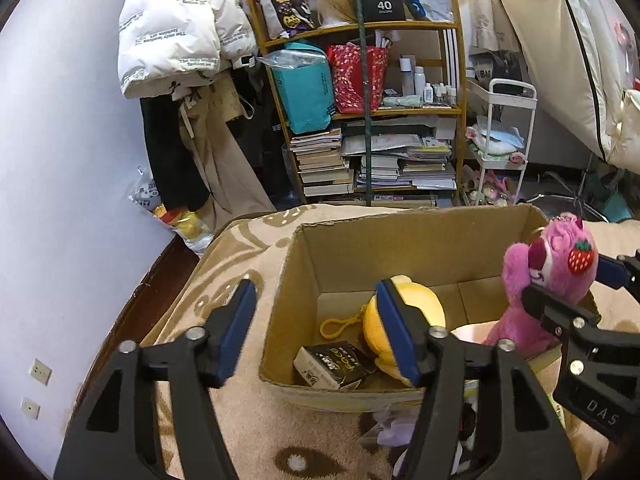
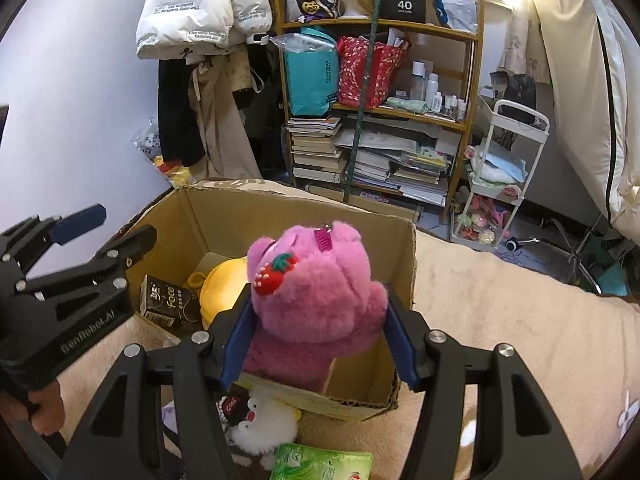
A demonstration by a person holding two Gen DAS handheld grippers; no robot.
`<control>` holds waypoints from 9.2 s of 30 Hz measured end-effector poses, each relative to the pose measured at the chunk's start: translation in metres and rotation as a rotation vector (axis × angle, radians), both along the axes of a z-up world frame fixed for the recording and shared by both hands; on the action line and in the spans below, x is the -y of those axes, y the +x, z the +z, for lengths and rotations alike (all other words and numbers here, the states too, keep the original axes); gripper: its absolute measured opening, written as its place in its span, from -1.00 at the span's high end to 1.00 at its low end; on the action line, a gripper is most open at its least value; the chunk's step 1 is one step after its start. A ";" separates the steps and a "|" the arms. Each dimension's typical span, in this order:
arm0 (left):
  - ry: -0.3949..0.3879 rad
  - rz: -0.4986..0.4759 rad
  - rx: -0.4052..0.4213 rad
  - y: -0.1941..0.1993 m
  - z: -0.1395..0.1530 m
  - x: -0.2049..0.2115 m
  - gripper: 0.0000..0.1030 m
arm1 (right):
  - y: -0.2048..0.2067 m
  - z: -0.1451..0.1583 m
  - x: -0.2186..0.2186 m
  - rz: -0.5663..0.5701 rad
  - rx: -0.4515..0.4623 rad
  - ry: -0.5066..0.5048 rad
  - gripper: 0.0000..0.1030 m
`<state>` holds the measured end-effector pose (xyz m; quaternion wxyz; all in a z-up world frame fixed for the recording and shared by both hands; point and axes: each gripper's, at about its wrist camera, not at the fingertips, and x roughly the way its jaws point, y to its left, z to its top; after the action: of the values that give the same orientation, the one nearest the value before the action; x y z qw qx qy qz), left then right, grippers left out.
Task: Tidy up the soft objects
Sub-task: 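Open the left tool to drop the tissue box while the right tool drops the pink bear, then move both open tools down toward the plush doll and green tissue pack, then grasp the purple-haired doll with the left tool while the right tool grasps the green tissue pack, then lift the doll and green tissue pack with both tools over the box, then drop the doll into the box while the right tool drops the green tissue pack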
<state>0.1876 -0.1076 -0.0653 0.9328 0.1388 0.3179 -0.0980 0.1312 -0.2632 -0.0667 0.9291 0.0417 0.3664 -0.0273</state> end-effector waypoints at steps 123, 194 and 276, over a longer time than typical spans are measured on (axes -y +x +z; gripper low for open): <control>0.097 -0.149 -0.502 -0.068 -0.098 0.005 -0.62 | -0.057 -0.099 0.007 -0.155 -0.466 0.225 -0.85; -0.020 -0.001 -0.044 -0.130 0.037 -0.052 0.28 | -0.097 0.033 -0.001 -0.135 0.011 0.148 -0.51; 0.001 -0.018 -0.003 -0.020 0.015 -0.032 -0.72 | -0.010 0.002 0.003 0.049 0.010 0.072 -0.95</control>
<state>0.1678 -0.0755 -0.0505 0.9312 0.1421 0.3182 -0.1065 0.1216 -0.2660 -0.0649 0.9293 0.0665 0.3633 0.0090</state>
